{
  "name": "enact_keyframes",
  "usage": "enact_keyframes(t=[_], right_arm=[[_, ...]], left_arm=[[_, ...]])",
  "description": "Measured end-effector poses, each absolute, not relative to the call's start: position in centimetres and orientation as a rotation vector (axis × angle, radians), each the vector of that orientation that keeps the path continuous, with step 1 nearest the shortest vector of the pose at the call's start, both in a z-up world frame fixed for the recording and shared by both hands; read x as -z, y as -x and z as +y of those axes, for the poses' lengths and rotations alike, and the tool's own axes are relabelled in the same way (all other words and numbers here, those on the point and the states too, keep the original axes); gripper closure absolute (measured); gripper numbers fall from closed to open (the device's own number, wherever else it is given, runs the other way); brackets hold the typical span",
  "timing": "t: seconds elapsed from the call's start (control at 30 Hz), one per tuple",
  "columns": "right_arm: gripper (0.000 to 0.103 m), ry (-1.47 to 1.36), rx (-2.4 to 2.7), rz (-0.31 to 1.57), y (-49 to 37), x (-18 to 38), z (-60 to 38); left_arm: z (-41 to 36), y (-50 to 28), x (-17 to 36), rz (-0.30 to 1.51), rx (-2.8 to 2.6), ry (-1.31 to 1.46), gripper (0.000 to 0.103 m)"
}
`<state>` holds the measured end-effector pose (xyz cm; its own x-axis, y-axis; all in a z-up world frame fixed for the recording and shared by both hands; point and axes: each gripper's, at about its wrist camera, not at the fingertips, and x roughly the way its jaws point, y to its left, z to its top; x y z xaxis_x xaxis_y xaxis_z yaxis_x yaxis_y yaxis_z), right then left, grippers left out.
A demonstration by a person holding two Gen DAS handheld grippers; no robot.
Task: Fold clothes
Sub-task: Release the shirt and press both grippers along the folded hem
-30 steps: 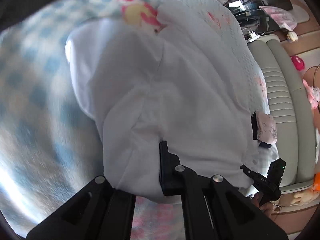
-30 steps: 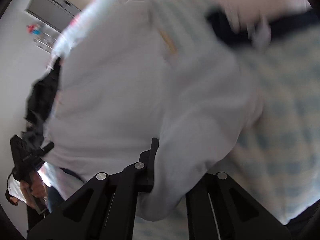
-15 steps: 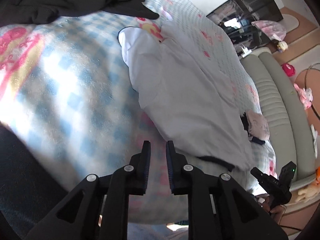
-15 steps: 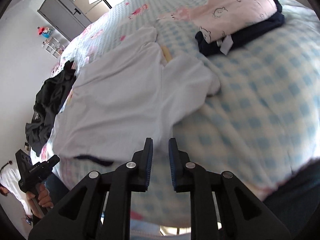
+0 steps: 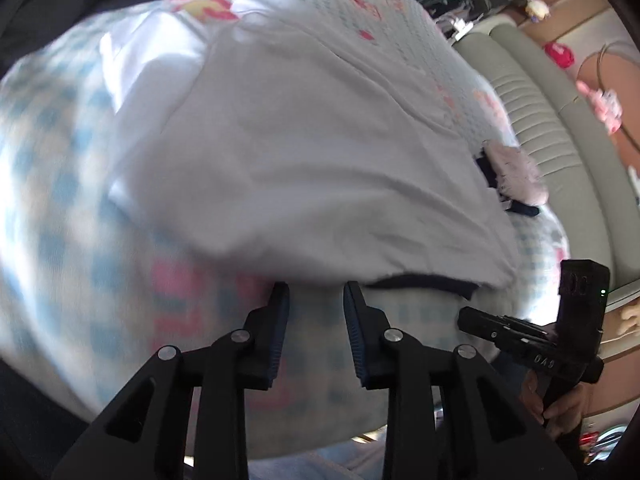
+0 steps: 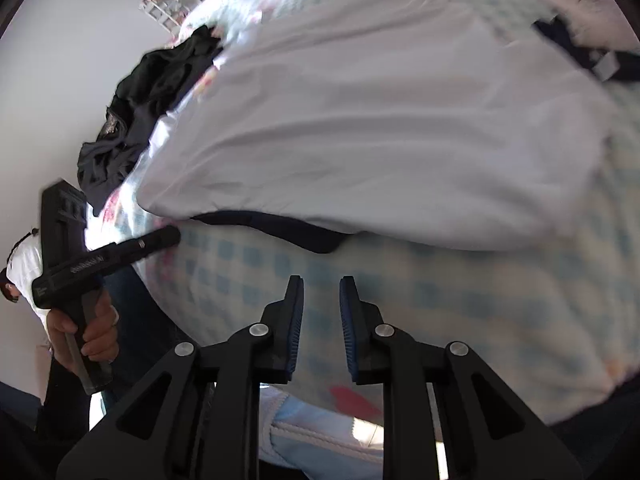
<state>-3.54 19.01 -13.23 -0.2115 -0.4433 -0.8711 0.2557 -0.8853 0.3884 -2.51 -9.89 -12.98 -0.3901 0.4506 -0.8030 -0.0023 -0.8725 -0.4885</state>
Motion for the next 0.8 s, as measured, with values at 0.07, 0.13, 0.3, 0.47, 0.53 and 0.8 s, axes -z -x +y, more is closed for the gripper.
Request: enact_keyframes(t=[0.07,0.13,0.3,0.47,0.53,0.8], right_arm=[[0.085,-1.609,2.158,-0.188,3.7,13.2,18.4],[0.085,-1.560,2.201,-0.206,4.4,12.1,18.3],[0.085,-1.508,2.311,-0.224,6.3,11.4,18.6],[0.085,-1.569,2.263,-0.407,6.2,12.9,19.8],[0.085,-1.577,2.269,-0.350,5.7,12.9,19.6],[0.085,-1.577,2.293,-0.280,4.8,13.5,18.7]], left_arm=[[-9.9,3.5,11.0,-0.604,-2.382,1.459,0.076],[-10.5,4.3,9.4,-0.648,-2.422,1.379,0.074],[-8.9,5.6,10.3,-0.505,-2.460,1.484,0.074],[-7.3,2.5,11.2,-0.328,-2.466,1.508,0.070],[-7.2,1.0,11.8,-0.259,-2.463,1.538,0.067],[-6.5,3.5,12.8,-0.339,-2.447,1.527,0.064]])
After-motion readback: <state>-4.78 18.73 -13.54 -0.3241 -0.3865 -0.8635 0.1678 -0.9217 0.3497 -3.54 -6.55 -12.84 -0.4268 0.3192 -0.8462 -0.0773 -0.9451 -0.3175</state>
